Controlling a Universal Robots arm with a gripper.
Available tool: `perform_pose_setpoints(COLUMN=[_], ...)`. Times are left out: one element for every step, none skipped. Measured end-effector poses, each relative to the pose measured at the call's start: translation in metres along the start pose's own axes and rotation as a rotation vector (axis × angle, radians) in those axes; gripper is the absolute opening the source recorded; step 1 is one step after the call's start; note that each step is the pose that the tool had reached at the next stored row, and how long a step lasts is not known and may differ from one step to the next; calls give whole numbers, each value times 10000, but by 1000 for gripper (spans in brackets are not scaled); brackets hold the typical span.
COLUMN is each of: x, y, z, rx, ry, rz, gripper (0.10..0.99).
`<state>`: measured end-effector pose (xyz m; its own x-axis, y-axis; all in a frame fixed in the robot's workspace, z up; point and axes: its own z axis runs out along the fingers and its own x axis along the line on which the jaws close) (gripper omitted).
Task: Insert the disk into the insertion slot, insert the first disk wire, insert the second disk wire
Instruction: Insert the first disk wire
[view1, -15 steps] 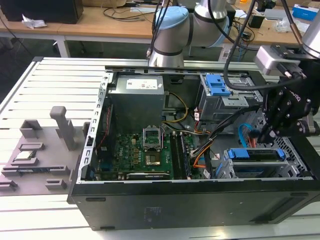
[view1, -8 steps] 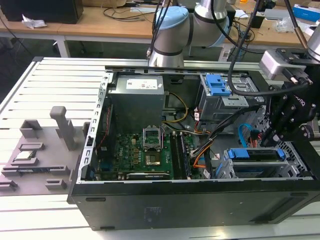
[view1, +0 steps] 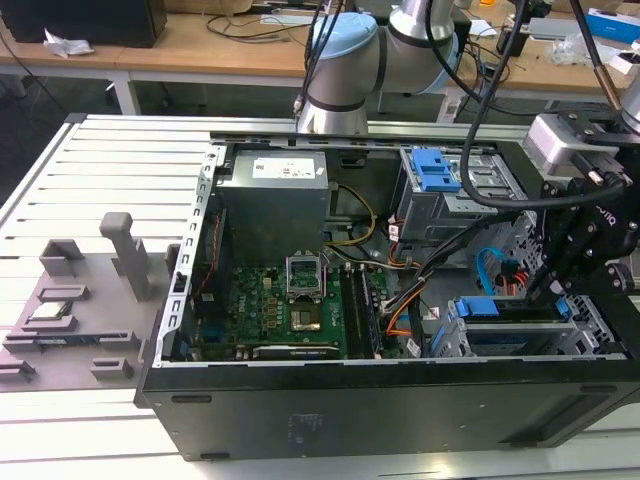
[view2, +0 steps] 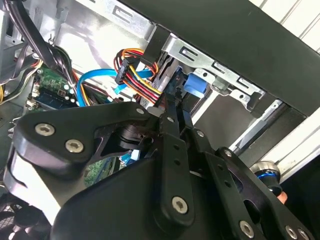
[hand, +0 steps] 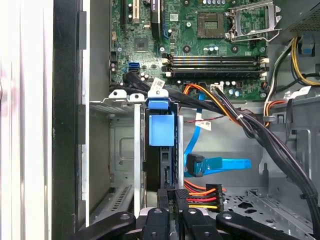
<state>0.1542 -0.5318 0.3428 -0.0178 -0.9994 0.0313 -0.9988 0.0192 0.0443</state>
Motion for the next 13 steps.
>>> perform_pose_setpoints(x=[0,0,-1,-1,-1,-1,-2,-2,-2,-2,-2,-2,-2], y=[-3,-6,-6,-7,-7,-8,-9,-9,-9,-10,-9,-10,-10], z=[3,6,13,18,25,31,37,49,54,58,59,59,59], rx=[0,-1,-1,-1,-1,-1,-1,0,0,0,0,0,1], ry=[0,0,-8,-11,-11,-10,-10,-9,-8,-7,-7,-8,-9], rz=[1,2,3,3,2,1,1,1,1,-1,-1,-1,-1], gripper=[169,169,169,169,169,169,169,169,169,169,169,169,180])
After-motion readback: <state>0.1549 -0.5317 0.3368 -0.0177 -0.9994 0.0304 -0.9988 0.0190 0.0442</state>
